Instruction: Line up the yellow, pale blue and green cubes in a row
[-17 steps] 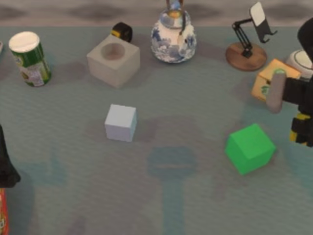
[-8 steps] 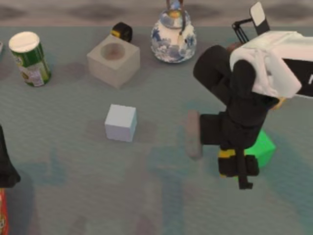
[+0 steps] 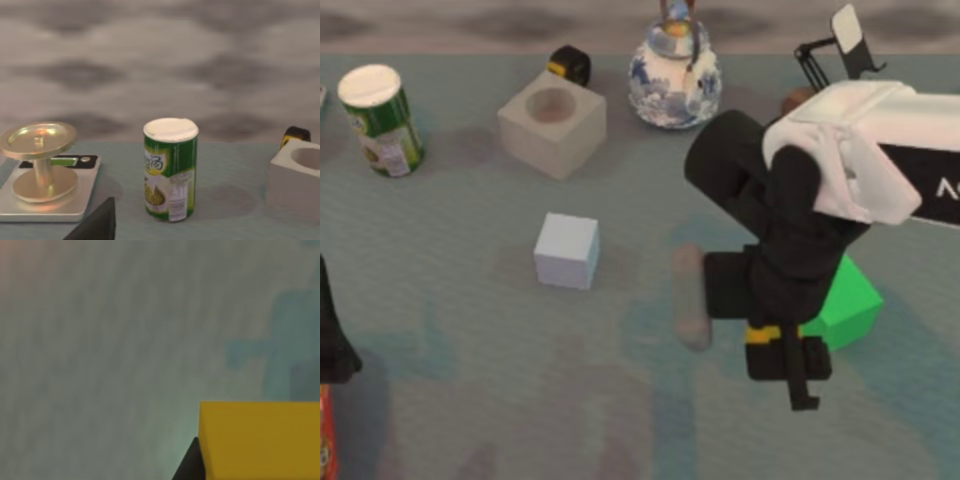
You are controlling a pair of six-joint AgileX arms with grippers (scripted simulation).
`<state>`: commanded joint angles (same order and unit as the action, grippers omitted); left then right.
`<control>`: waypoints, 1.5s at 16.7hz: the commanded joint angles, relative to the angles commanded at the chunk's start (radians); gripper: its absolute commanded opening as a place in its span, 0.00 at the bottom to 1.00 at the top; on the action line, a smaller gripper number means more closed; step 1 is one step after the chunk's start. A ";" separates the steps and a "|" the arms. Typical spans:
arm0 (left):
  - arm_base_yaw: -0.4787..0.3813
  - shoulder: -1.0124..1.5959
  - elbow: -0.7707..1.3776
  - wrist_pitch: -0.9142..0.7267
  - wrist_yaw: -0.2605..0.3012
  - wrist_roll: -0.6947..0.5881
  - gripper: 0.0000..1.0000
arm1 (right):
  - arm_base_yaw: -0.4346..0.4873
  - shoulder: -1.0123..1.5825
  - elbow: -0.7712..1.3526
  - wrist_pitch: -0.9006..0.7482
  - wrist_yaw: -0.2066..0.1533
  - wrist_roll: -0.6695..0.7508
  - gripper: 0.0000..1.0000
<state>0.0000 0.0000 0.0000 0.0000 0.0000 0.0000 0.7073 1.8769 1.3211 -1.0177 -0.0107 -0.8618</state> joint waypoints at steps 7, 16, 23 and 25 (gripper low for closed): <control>0.000 0.000 0.000 0.000 0.000 0.000 1.00 | 0.004 0.083 -0.131 0.222 0.000 0.004 0.00; 0.000 0.000 0.000 0.000 0.000 0.000 1.00 | 0.006 0.102 -0.157 0.260 0.001 0.003 0.23; 0.000 0.000 0.000 0.000 0.000 0.000 1.00 | 0.006 0.102 -0.157 0.260 0.001 0.003 0.75; 0.000 0.000 0.000 0.000 0.000 0.000 1.00 | 0.006 0.102 -0.157 0.260 0.001 0.003 0.90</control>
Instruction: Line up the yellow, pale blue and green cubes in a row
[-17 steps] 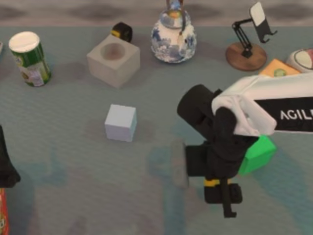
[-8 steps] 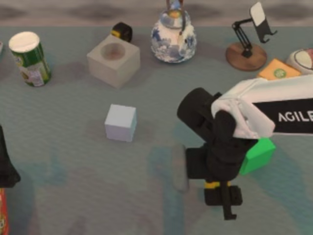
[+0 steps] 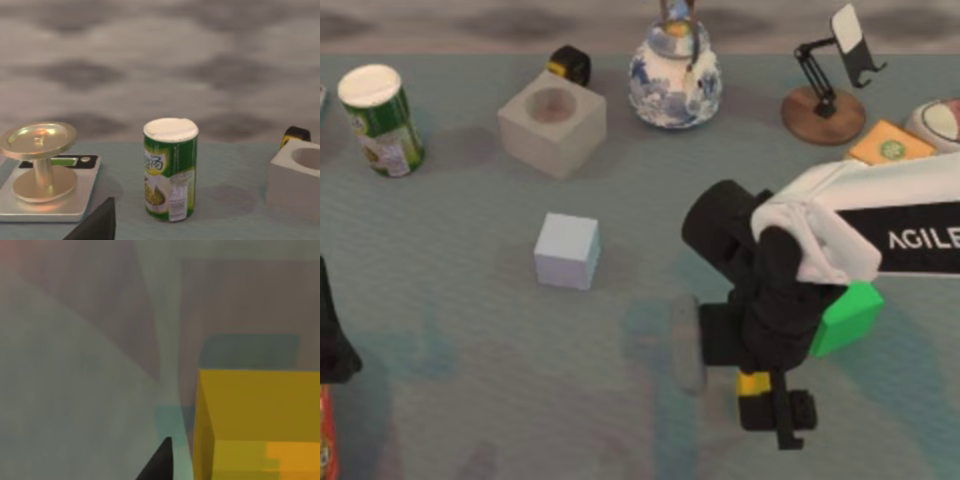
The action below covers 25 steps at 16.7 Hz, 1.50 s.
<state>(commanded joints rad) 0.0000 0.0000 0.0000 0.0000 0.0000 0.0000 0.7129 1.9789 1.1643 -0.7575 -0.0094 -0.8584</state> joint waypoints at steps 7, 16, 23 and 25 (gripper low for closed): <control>0.000 0.000 0.000 0.000 0.000 0.000 1.00 | 0.000 0.000 0.000 0.000 0.000 0.000 1.00; 0.000 0.000 0.000 0.000 0.000 0.000 1.00 | 0.003 -0.062 0.088 -0.157 -0.002 -0.004 1.00; 0.000 0.000 0.000 0.000 0.000 0.000 1.00 | 0.005 -0.115 0.148 -0.262 -0.001 -0.005 1.00; 0.000 0.000 0.000 0.000 0.000 0.000 1.00 | 0.001 -0.111 0.145 -0.259 -0.001 -0.005 1.00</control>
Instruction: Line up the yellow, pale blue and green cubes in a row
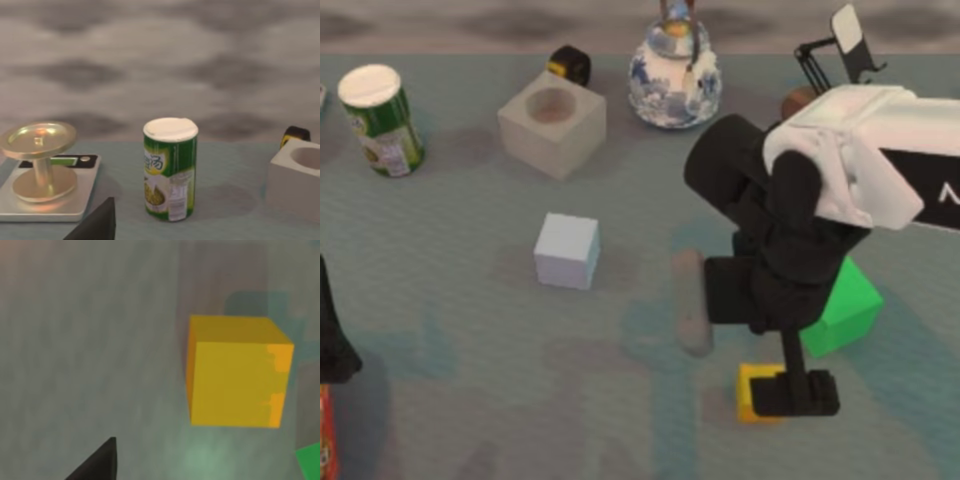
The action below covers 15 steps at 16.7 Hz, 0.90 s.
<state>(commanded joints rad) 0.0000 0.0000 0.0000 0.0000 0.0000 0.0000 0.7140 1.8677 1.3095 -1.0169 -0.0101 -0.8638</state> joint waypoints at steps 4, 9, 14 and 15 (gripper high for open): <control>-0.029 0.102 0.103 -0.067 0.004 -0.016 1.00 | -0.039 -0.085 -0.060 0.061 -0.011 0.031 1.00; -0.106 0.468 0.448 -0.277 0.004 -0.061 1.00 | -0.170 -0.388 -0.259 0.243 -0.035 0.150 1.00; -0.206 1.049 0.904 -0.568 0.001 -0.114 1.00 | -0.354 -0.856 -0.578 0.485 -0.053 0.353 1.00; -0.227 1.174 0.996 -0.629 0.001 -0.125 1.00 | -0.392 -0.957 -0.650 0.535 -0.055 0.400 1.00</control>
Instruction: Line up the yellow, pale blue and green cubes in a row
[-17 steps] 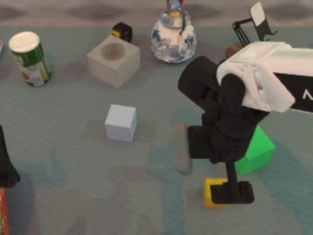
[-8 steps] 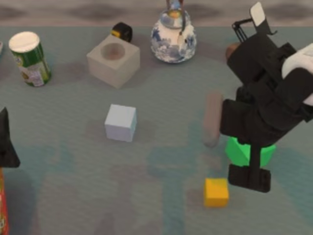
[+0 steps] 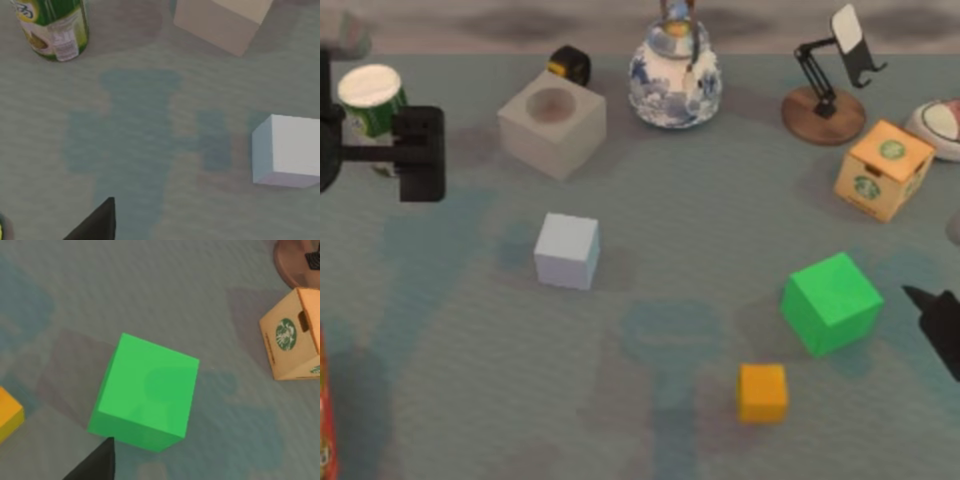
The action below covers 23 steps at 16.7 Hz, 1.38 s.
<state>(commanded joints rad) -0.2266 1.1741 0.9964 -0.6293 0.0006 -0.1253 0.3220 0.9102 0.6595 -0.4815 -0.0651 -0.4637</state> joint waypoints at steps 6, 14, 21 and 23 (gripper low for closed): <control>-0.118 0.661 0.505 -0.335 0.000 -0.063 1.00 | -0.186 -0.519 -0.380 0.258 0.015 0.253 1.00; -0.211 1.112 0.932 -0.572 0.003 -0.116 1.00 | -0.307 -0.889 -0.647 0.470 0.062 0.453 1.00; -0.211 1.137 0.952 -0.578 0.004 -0.117 1.00 | -0.312 -0.910 -0.659 0.482 0.065 0.464 1.00; -0.213 1.150 0.924 -0.541 0.004 -0.115 1.00 | -0.312 -0.910 -0.659 0.482 0.065 0.464 1.00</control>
<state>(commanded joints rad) -0.4392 2.3237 1.9200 -1.1706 0.0043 -0.2406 0.0100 0.0000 0.0000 0.0000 0.0000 0.0000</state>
